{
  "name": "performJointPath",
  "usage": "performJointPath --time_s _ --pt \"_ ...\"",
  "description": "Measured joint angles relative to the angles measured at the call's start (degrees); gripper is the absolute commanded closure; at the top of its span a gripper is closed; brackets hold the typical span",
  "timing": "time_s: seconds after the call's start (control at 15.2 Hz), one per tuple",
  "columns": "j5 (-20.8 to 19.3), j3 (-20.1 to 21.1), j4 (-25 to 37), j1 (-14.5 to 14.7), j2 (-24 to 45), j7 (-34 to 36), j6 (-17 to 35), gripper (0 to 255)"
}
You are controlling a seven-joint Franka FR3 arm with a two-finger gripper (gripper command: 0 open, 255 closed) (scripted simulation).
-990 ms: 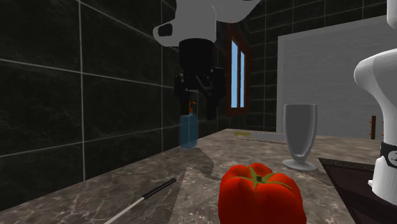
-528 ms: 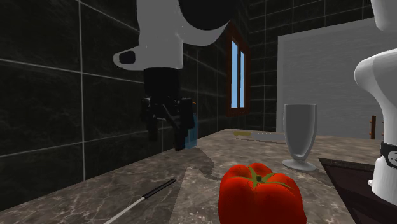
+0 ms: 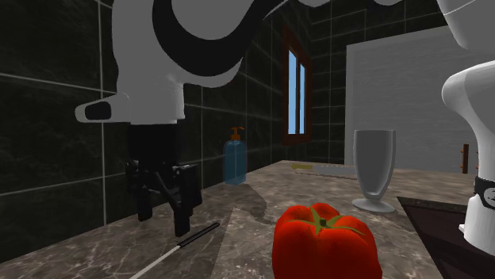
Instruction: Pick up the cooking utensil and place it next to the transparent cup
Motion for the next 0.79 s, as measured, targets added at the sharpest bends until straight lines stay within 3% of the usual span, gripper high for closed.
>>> performJointPath --time_s 0.79 --pt "0.05 0.19 1.03 -0.32 4.73 -0.61 3.68 0"
